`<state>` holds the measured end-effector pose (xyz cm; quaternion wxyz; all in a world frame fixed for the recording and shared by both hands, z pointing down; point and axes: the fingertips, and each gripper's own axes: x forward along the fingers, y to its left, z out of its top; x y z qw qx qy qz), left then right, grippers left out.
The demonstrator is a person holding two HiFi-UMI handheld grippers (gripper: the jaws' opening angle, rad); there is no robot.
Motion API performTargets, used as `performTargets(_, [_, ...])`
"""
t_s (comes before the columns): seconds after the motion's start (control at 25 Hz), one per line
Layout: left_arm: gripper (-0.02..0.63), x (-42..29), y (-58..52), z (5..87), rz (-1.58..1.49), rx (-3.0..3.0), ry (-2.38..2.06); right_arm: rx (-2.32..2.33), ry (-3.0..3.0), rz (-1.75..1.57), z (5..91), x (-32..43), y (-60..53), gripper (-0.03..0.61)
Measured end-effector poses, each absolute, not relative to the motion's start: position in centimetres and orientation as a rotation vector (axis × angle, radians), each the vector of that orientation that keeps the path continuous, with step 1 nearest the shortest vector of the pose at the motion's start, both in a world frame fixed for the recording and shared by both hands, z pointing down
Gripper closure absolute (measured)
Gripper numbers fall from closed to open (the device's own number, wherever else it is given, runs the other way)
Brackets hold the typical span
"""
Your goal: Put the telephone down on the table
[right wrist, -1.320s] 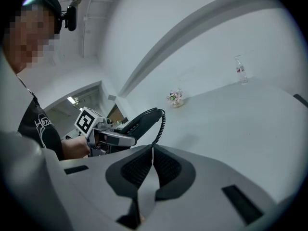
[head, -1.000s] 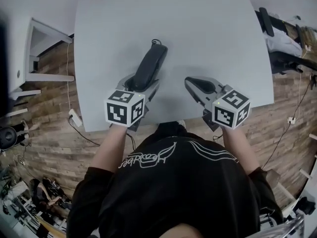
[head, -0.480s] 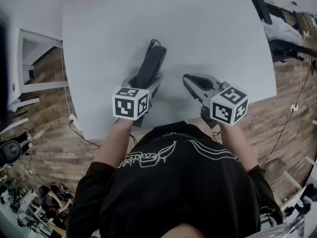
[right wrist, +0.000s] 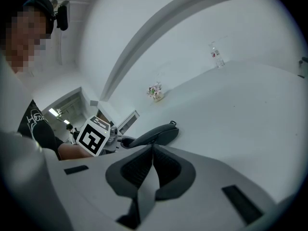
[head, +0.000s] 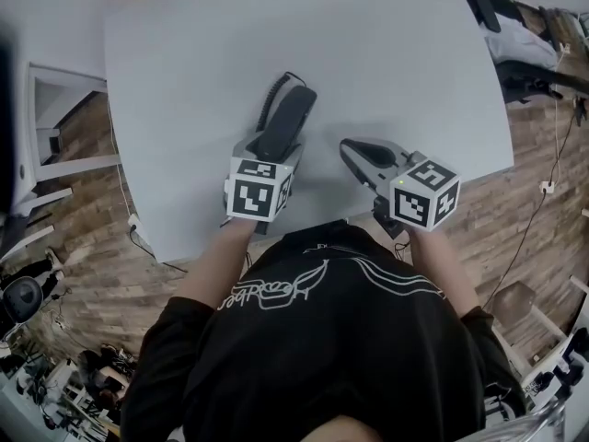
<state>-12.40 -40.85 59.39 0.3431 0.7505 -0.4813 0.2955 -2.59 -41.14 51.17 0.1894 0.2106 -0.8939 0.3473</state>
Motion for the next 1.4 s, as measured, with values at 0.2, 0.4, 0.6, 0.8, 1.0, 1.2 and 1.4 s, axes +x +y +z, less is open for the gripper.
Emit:
performTargets(0.2, [0.331, -11.9, -41.3, 59.7, 0.833, 1.952, -1.296, 0.605, -2.502, 0.986, 51.7, -2.1, -41.3, 0.538])
performTargets(0.4, [0.331, -11.7, -41.0, 60.5, 0.932, 1.972, -1.335, 0.619, -2.493, 0.985, 52.1, -1.9, -41.2, 0.538])
performTargets(0.6, [0.331, -11.6, -41.1, 60.5, 0.955, 1.988, -1.368, 0.607, -2.486, 0.983, 52.4, -2.3, -40.5, 0.538])
performTargets(0.8, [0.331, -11.4, -41.3, 60.3, 0.956, 2.003, -1.401, 0.565, -2.47, 1.011, 52.5, -1.7, -38.9, 0.538])
performTargets(1.0, [0.324, -11.9, -41.3, 60.1, 0.937, 2.0, -1.476, 0.535, -2.46, 0.99, 52.2, -0.8, -37.2, 0.538])
performTargets(1.2, [0.313, -12.1, -40.8, 58.2, 0.828, 1.989, -1.514, 0.535, -2.461, 0.957, 50.9, 1.0, -35.8, 0.538])
performTargets(1.4, [0.313, -12.8, -38.5, 54.2, 0.618, 1.961, -1.547, 0.522, -2.48, 0.909, 49.5, 2.5, -33.9, 0.538])
